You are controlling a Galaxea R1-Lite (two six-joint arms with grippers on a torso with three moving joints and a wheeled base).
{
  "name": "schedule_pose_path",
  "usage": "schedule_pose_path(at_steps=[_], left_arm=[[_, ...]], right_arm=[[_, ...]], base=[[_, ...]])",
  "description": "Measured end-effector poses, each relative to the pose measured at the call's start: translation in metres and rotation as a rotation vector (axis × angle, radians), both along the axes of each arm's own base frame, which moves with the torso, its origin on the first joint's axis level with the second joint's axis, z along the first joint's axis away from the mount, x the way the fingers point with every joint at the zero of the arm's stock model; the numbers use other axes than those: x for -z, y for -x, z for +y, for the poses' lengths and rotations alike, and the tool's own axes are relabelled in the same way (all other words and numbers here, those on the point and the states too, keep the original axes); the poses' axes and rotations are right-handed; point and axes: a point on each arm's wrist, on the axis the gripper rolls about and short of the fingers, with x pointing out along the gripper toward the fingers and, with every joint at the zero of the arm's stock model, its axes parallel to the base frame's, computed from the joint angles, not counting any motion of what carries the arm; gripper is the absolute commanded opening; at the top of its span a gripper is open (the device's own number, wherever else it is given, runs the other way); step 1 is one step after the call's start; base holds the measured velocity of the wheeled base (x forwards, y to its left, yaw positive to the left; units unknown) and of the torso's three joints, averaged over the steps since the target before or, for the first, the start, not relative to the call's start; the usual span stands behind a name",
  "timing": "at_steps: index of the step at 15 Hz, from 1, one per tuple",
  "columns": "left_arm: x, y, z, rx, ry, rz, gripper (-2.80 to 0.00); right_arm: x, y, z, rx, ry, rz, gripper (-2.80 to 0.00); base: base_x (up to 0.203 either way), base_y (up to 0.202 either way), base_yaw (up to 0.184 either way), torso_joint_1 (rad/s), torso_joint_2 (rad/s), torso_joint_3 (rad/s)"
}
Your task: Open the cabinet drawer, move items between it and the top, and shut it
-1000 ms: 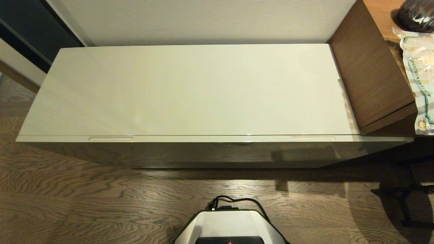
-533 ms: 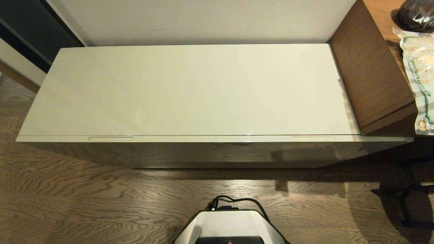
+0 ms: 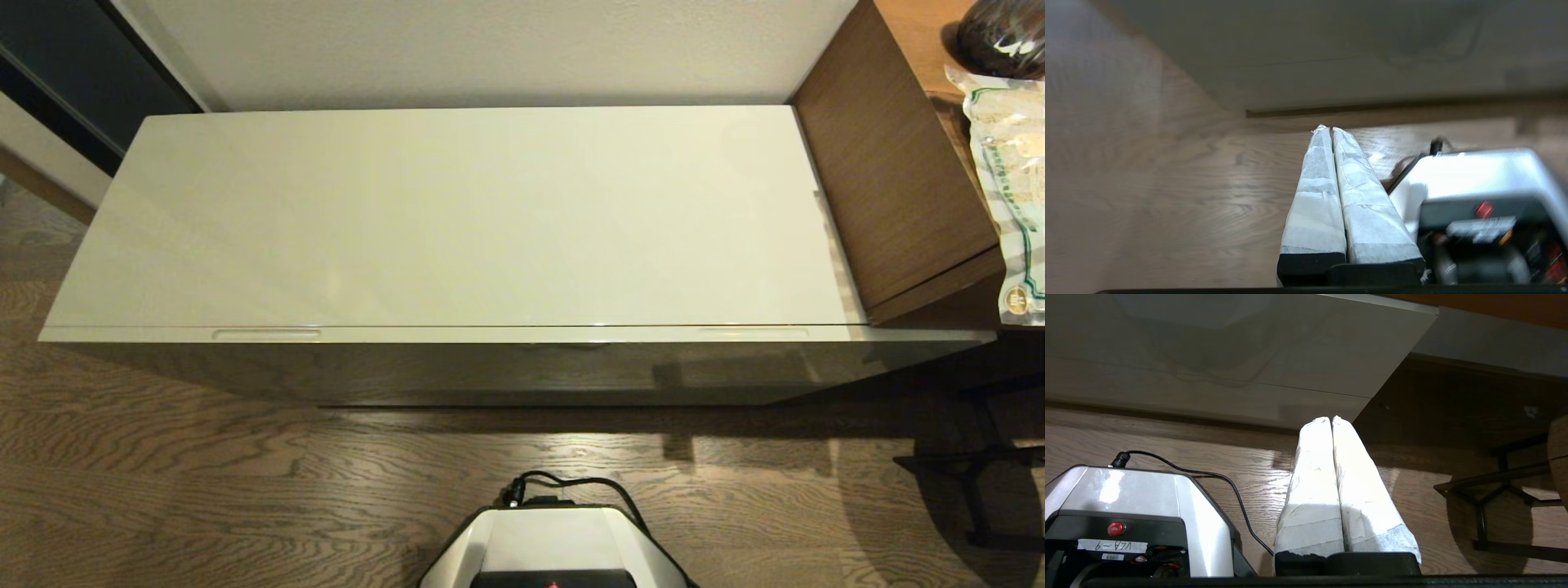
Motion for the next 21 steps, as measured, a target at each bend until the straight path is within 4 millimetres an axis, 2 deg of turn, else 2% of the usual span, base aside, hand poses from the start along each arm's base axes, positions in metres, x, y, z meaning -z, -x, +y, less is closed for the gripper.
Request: schedule_pose_path(at_steps=[2, 6, 15, 21], left_arm=[[0.0002, 0.0, -0.0002, 0.01, -0.041, 0.002, -2.8], [0.0, 0.0, 0.0002, -0.01, 0.029, 0.001, -2.8], [0.0, -0.0001, 0.0003, -0.011, 0.032, 0.001, -2.8], [0.0, -0.0001, 0.0003, -0.012, 0.033, 0.002, -2.8]], right_arm=[[0.0, 0.0, 0.0, 0.0, 0.0, 0.0, -2.8], [0.0, 0.0, 0.0, 0.001, -0.001, 0.0, -2.8], [0.0005, -0.0002, -0.0001, 0.003, 0.0, 0.0, -2.8], [-0.0007, -0.0002, -0.0005, 0.015, -0.128, -0.015, -2.8]], base=[[0.0, 0.0, 0.0, 0.0, 0.0, 0.0], [0.0, 0.0, 0.0, 0.0, 0.0, 0.0], [0.0, 0.0, 0.0, 0.0, 0.0, 0.0], [0.0, 0.0, 0.0, 0.0, 0.0, 0.0]])
